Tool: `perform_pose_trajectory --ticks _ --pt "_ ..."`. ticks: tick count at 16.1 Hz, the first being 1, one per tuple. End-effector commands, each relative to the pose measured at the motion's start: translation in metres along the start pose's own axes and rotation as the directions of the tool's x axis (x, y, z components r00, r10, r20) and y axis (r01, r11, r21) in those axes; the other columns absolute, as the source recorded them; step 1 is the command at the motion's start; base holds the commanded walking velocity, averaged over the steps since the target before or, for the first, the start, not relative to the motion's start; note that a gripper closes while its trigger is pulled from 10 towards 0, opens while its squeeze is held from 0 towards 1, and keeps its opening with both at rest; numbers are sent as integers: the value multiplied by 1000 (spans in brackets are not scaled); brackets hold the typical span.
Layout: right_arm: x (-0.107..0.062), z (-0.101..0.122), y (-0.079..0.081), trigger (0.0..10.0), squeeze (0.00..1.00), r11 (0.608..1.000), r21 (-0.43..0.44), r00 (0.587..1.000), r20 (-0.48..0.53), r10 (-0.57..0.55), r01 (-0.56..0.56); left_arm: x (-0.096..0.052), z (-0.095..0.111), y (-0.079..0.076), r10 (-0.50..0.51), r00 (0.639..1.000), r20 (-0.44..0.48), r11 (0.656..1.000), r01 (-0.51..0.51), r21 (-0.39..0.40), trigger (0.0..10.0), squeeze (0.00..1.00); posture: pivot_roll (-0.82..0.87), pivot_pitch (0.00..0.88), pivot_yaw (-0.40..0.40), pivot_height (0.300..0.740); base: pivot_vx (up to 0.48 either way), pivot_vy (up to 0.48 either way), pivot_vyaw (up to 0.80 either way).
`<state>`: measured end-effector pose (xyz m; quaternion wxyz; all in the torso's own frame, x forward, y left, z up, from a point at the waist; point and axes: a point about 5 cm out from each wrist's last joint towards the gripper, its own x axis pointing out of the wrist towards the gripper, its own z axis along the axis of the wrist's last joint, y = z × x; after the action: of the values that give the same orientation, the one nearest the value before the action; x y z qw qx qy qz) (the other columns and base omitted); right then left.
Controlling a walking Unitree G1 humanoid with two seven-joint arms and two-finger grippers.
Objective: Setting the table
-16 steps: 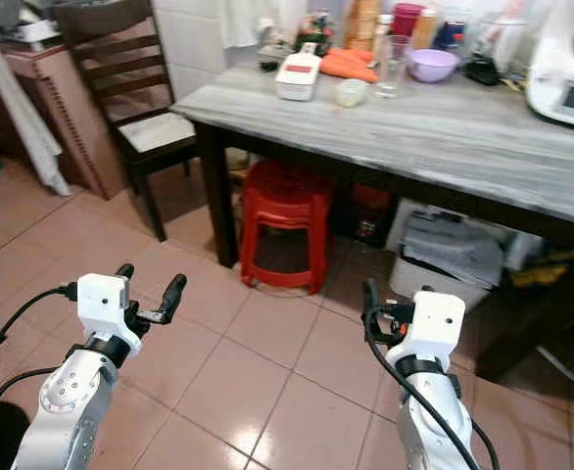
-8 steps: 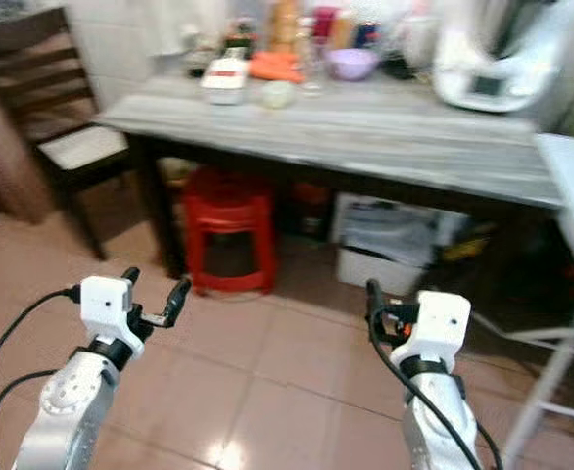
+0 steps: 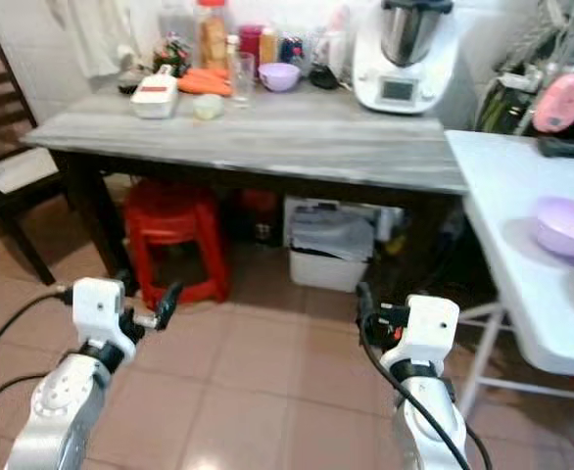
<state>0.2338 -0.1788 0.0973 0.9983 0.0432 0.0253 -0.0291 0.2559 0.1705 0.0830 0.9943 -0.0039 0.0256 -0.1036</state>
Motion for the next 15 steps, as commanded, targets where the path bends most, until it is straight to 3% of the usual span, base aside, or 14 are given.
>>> perform_pose_trajectory --ticks 1,5,13,15 --pt "1 5 -5 10000 0 1000 -10 1000 15 -9 9 2 3 -4 -22 1000 11 1000 22 -4 10000 0 -7 0 2 740 0 -315 -800" --pt "1 6 -6 10000 0 1000 -12 1000 20 -5 6 4 5 -7 -22 1000 20 1000 22 -9 10000 0 -9 0 -1 740 0 -316 -731" --pt "1 6 -3 10000 0 1000 -16 1000 24 8 -8 7 7 -8 -22 999 24 1000 22 -10 10000 0 -8 0 3 740 0 -318 0" --pt "0 7 -2 10000 0 1000 -14 999 29 13 -13 7 8 -7 -23 999 37 999 24 -28 10000 0 -7 0 3 740 0 0 659"
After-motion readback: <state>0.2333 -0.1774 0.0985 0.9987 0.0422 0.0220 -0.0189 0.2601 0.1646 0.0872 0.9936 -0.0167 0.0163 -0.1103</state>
